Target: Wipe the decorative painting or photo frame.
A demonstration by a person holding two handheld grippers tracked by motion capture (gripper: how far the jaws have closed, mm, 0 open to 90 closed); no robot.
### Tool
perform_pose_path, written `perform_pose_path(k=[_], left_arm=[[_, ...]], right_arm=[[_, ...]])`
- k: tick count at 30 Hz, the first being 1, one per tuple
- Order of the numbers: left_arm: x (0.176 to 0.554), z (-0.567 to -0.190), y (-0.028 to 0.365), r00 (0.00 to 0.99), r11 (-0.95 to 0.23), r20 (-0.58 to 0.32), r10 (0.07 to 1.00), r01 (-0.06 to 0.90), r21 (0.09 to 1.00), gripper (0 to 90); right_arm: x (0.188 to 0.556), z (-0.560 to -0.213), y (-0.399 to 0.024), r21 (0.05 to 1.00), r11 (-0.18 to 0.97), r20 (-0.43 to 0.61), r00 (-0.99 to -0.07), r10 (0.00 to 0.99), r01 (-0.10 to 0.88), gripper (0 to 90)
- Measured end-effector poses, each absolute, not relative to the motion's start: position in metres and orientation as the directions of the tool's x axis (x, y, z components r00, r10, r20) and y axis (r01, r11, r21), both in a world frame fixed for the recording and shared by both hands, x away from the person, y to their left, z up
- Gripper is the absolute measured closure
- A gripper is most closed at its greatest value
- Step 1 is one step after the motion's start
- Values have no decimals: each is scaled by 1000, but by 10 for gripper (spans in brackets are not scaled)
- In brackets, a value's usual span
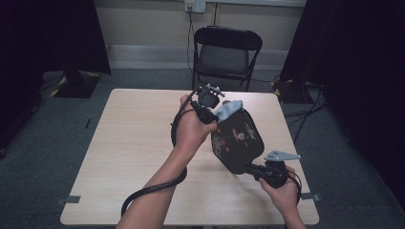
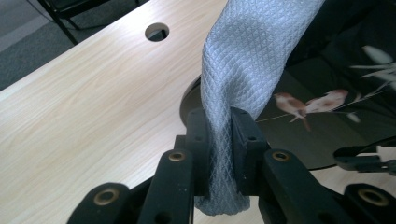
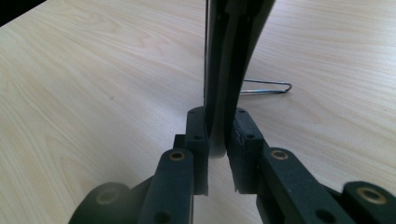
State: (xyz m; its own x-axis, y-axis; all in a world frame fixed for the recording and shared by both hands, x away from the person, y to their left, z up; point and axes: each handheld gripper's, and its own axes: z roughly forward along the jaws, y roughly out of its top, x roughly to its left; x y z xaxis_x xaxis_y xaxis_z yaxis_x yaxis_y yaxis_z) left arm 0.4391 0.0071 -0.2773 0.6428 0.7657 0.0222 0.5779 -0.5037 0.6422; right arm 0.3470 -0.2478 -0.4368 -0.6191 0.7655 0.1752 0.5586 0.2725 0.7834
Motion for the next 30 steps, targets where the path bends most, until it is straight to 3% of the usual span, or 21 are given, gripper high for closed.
perform_pose_path(k=[30], left_arm=[[458,-382,30,601,-490,-56,798,699,522,792]], right_arm=[[349,-437,-249,786,278,171,-627,760,552,799]])
